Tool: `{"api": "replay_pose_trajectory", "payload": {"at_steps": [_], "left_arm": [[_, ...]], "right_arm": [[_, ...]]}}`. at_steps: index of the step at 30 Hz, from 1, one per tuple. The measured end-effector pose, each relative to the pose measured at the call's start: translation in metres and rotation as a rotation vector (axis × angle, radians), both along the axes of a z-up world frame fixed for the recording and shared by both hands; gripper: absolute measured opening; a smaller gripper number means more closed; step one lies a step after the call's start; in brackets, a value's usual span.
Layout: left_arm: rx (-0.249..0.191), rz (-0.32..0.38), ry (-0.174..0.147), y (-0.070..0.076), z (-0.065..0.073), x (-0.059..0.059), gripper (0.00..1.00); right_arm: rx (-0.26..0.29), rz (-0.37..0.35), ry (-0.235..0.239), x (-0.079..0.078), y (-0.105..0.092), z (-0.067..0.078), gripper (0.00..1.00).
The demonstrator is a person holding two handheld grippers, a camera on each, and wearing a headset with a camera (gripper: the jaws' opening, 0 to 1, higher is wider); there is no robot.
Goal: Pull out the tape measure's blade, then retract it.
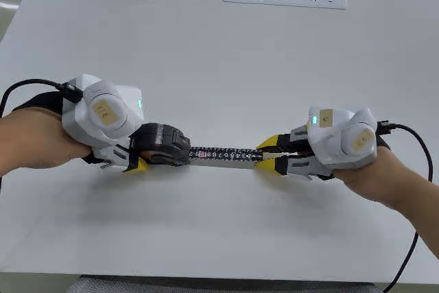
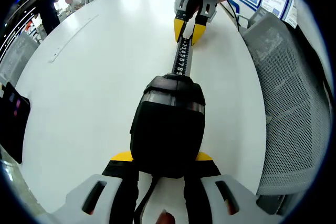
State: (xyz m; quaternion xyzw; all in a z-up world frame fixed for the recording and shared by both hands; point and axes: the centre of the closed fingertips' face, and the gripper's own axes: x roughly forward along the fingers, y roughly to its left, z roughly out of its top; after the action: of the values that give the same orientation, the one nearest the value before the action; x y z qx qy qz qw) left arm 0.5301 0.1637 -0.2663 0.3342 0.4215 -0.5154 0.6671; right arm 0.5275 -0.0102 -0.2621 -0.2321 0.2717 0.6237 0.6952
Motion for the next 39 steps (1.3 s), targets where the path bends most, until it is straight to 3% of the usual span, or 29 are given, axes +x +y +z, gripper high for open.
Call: {"api": "replay_pose_trajectory", "payload": {"at_steps": [39], "left_arm": [[0.003, 0.002, -0.003, 0.001, 0.000, 0.002, 0.28]], "right_arm": [[-0.078, -0.030, -0.014, 0.002, -0.055, 0.002, 0.09]]}}
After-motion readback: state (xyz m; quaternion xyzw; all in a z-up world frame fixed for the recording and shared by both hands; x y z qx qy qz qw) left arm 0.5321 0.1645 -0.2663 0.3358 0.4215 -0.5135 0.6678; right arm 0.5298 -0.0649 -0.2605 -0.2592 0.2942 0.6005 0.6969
